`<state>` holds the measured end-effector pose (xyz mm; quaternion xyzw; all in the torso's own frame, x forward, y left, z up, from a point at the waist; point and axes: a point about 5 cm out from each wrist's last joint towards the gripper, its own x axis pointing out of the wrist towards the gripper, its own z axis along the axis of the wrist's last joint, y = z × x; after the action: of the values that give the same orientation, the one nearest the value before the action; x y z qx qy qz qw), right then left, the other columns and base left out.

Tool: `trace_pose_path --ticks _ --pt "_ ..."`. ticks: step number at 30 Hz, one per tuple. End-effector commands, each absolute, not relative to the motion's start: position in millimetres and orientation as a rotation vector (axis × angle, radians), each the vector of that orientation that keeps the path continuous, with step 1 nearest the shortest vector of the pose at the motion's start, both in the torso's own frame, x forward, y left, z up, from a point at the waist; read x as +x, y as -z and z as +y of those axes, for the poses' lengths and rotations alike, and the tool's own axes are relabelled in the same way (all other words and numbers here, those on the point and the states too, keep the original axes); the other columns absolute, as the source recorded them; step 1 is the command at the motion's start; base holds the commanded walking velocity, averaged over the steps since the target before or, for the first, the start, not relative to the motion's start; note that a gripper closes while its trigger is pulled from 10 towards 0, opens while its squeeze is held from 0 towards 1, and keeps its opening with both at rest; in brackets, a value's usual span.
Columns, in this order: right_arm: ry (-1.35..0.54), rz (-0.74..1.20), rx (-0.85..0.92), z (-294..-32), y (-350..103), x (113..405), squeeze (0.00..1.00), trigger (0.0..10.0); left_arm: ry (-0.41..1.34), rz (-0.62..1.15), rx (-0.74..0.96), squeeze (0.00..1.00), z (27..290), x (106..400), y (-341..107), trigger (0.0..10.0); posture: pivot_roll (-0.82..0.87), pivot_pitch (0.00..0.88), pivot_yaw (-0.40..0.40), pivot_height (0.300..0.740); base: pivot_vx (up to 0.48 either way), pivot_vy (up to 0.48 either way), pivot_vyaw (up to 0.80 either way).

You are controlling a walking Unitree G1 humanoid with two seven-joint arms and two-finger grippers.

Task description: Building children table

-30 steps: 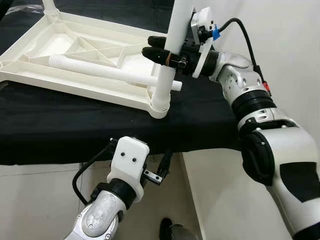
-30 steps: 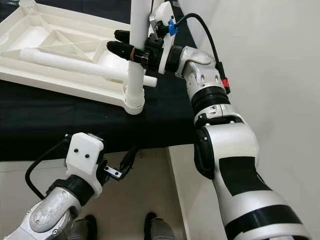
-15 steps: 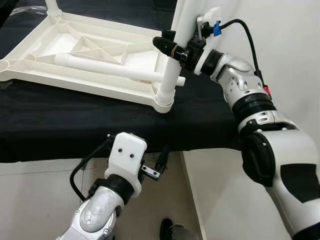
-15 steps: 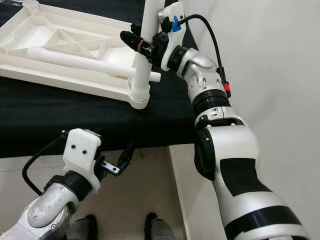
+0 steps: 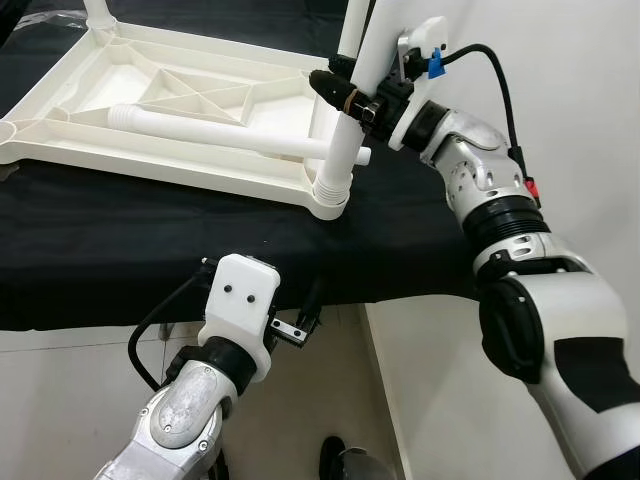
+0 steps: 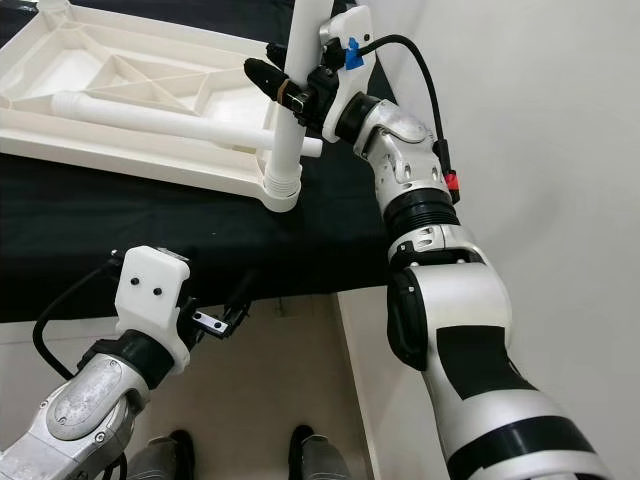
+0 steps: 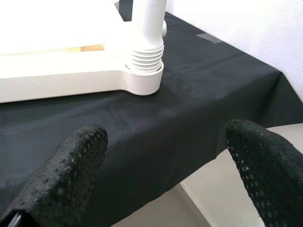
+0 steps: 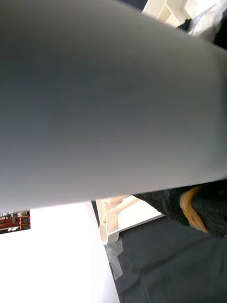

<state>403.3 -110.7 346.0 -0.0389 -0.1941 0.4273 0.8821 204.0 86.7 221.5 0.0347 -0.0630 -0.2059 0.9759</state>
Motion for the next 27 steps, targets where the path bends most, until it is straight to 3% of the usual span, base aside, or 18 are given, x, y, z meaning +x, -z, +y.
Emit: trace_pose_path --ticks 1,14,27 --pt "-0.868 -0.375 -0.110 -110.6 -334.6 404.7 0.00 10.0 0.418 -0.100 0.084 0.00 87.8 203.5 -217.0 10.0 0.09 0.318 -0.122 0.740 0.000 0.000 0.00" --pt "-0.790 -0.271 -0.156 -90.4 -317.0 410.0 0.00 10.0 0.398 -0.114 0.096 0.00 93.0 208.2 -220.6 10.0 0.08 0.320 -0.125 0.740 0.000 0.000 0.00" --pt "-0.396 -0.128 0.003 -95.9 -310.5 425.4 0.00 10.0 0.379 -0.127 0.105 0.00 96.7 209.7 -223.0 10.0 0.08 0.312 -0.131 0.740 0.000 0.000 0.00"
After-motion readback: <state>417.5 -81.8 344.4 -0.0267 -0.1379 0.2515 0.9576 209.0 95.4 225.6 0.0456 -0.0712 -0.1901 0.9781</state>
